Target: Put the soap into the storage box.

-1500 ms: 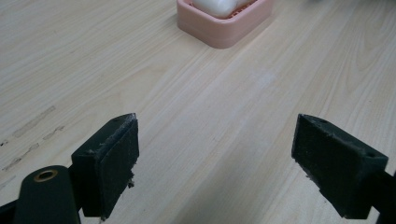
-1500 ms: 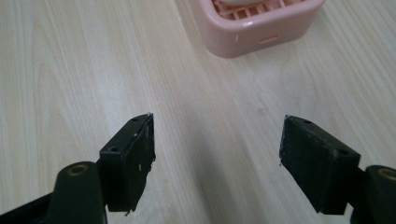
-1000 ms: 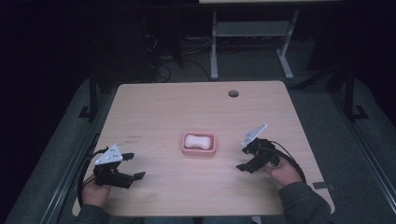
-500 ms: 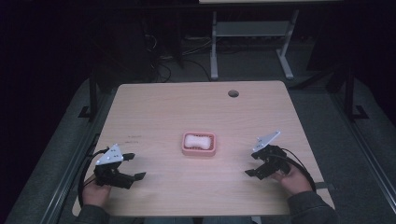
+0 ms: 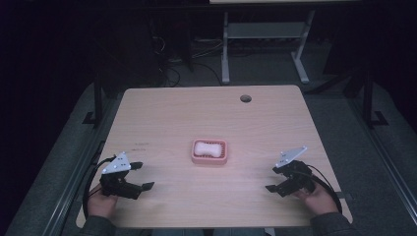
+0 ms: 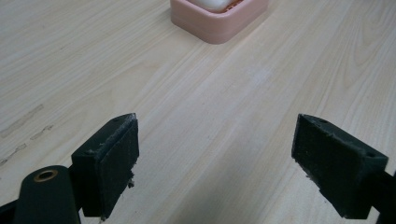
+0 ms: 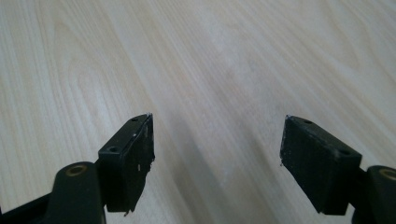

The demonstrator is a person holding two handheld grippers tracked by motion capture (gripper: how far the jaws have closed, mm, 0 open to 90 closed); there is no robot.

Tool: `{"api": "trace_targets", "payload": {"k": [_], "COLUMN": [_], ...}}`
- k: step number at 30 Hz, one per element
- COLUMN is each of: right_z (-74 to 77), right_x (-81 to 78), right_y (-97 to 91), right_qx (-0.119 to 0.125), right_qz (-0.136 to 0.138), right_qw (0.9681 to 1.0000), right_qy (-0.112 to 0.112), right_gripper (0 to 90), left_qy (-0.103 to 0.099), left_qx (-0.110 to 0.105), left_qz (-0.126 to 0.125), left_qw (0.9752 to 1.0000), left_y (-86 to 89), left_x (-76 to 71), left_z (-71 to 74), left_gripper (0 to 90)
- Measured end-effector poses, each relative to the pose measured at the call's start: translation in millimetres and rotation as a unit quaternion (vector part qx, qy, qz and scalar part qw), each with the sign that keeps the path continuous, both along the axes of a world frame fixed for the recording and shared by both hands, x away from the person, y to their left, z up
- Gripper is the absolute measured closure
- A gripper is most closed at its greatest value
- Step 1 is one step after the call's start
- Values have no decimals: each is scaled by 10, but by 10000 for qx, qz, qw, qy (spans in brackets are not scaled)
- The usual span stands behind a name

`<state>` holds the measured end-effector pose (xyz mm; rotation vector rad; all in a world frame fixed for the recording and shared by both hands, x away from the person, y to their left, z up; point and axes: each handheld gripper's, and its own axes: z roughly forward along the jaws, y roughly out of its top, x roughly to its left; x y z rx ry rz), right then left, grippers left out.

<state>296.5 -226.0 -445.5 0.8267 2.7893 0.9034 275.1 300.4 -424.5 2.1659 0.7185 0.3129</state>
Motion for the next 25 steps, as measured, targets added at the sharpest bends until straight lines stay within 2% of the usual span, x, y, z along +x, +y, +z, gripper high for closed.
{"api": "trace_targets", "payload": {"k": [6, 10, 16, 18, 20, 22, 25], "right_z": [-40, -43, -36, -19, -6, -5, -14], "right_x": [-94, -146, -240, -288, -333, -362, -398], "right_y": [-105, -165, -237, -258, -272, -283, -280], "right_qx": [85, 193, 218, 298, 279, 270, 299], "right_qz": [-118, -199, -345, -409, -468, -564, -623], "right_qw": [9999, 9996, 9991, 9985, 9981, 9975, 9971], "right_qy": [-15, -69, -142, -197, -288, -333, -316], "right_gripper": [254, 251, 242, 240, 223, 187, 186], "left_qy": [63, 158, 127, 125, 133, 129, 123], "left_qx": [8, -168, -72, -40, 1, -17, -42], "left_qz": [-38, -34, -11, -33, -46, -40, -26], "left_qw": [10000, 9997, 9999, 9999, 9999, 9999, 9999], "left_y": [-12, 1, -5, -14, -22, -24, -15], "left_x": [6, 26, 25, 25, 25, 23, 21], "left_z": [-6, -5, -11, -14, -13, -12, -10], "left_gripper": [148, 148, 148, 148, 148, 148, 148]}}
